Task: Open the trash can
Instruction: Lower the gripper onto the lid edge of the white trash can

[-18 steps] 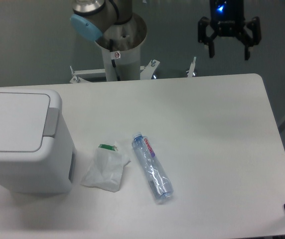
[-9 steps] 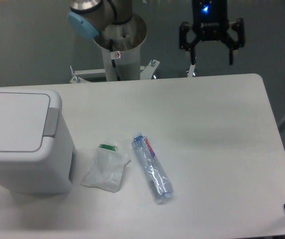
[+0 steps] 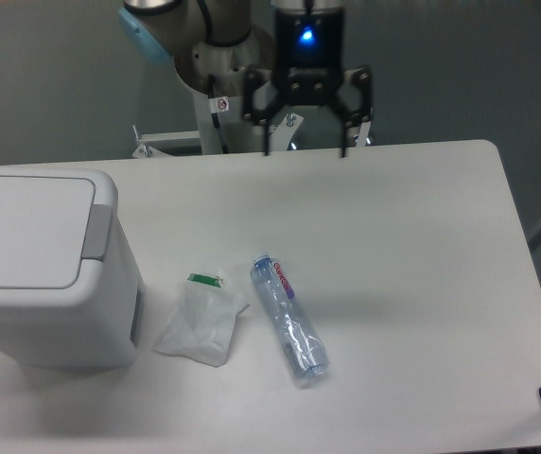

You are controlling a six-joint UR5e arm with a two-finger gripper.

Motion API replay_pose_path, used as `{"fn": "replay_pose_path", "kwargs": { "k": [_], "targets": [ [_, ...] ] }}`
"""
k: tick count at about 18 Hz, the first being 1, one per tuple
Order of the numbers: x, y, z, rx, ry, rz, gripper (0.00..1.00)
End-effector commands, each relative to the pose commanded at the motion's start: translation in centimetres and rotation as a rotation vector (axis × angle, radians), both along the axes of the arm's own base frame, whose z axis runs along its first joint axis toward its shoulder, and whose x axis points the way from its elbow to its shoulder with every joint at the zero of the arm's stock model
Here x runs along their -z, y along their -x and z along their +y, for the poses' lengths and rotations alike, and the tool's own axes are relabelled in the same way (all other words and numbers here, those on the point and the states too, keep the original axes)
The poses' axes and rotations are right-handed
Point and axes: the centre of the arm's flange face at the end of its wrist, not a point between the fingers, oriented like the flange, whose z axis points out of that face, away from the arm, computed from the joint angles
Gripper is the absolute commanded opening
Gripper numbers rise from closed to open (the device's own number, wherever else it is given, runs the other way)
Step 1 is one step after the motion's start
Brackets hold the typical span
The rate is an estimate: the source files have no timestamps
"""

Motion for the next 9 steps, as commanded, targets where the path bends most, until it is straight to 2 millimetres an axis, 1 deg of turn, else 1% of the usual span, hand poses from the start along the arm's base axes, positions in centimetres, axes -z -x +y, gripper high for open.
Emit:
{"fn": "replay_pose_path", "kwargs": {
  "k": [2, 3, 5, 6, 7, 9],
  "targets": [
    [0.2, -1.0, 1.8, -0.018, -0.057, -0.045, 1.0],
    [0.8, -1.8, 3.4, -0.022, -0.079, -0.067, 1.0],
    [1.8, -2.8, 5.2, -0.031, -0.089, -0.105, 1.0],
    [2.5, -3.7, 6.2, -0.019, -0.08, -0.124, 1.0],
    [3.1, -4.0, 6.8, -0.021, -0.072, -0.143, 1.0],
    [3.6, -4.5, 7.4, -0.02, -0.066, -0.161, 1.0]
  ]
}}
